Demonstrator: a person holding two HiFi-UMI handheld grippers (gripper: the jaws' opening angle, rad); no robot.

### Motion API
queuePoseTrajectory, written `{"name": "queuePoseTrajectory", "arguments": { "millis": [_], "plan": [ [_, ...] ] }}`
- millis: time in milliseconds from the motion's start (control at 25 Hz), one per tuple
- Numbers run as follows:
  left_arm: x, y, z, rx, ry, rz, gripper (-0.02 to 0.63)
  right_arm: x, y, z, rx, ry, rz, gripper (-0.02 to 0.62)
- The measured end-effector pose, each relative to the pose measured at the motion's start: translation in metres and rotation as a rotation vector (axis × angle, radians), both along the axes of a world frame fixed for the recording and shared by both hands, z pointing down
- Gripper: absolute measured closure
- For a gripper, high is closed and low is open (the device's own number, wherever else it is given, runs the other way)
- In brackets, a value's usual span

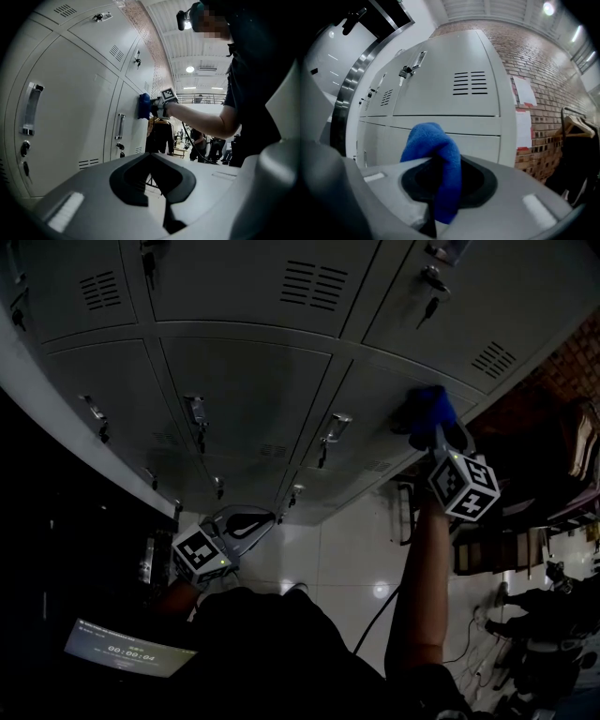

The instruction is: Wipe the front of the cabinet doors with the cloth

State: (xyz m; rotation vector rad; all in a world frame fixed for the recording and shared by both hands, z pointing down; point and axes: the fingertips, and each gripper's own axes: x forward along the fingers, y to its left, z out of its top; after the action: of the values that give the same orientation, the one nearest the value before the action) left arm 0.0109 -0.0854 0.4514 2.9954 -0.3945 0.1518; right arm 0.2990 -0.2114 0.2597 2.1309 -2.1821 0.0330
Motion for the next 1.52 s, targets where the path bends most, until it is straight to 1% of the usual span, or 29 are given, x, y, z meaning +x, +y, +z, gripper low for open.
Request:
{"name": "queuePoseTrajectory", "arguments": {
  "millis": [200,320,440,600,680,760,880,1080,1160,1280,1400,1520],
  "plan": [
    [0.006,0.002,0.004,0.003,-0.018,0.012,0.609,0.053,0.012,0.004,0.005,0.022,0.105,0.526],
    [0.006,0.003,0.005,-0.010,-0.022,0.005,0.611,0.076,0.018,0.007,0.009,0.005,0.155,0.526],
    [0.007,0.004,0.004,-0.007,-0.017,0.008,0.610,0.090,0.021,0.008,0.022,-0.057,0.174,0.526],
    [0.005,0.003,0.002,0.006,-0.028,-0.001,0.609,0.104,0.024,0.010,0.026,-0.064,0.204,0.526],
    [0.002,0.004,0.002,0.002,-0.024,-0.008,0.611,0.103,0.028,0.009,0.037,-0.077,0.206,0.526],
    [-0.002,0.005,0.004,-0.008,-0.022,-0.018,0.611,0.092,0.035,0.006,0.053,-0.070,0.192,0.526],
    [-0.009,0.006,0.007,-0.015,-0.026,-0.032,0.610,0.062,0.041,0.001,0.076,-0.065,0.140,0.526],
    [-0.015,0.005,0.007,-0.018,-0.025,-0.047,0.611,-0.004,0.035,0.005,0.089,-0.078,-0.005,0.526],
    [-0.018,0.005,0.010,-0.016,-0.026,-0.046,0.609,-0.036,0.025,0.013,0.073,-0.088,-0.084,0.526],
    [-0.021,0.006,0.013,-0.016,-0.023,-0.039,0.609,-0.080,0.009,0.033,0.023,-0.088,-0.180,0.526],
    [-0.026,0.006,0.012,-0.023,-0.014,-0.052,0.610,-0.115,-0.005,0.049,-0.015,-0.075,-0.242,0.526],
    [-0.032,0.003,0.009,-0.011,-0.013,-0.069,0.609,-0.137,-0.018,0.057,-0.033,-0.057,-0.278,0.526]
  ]
}}
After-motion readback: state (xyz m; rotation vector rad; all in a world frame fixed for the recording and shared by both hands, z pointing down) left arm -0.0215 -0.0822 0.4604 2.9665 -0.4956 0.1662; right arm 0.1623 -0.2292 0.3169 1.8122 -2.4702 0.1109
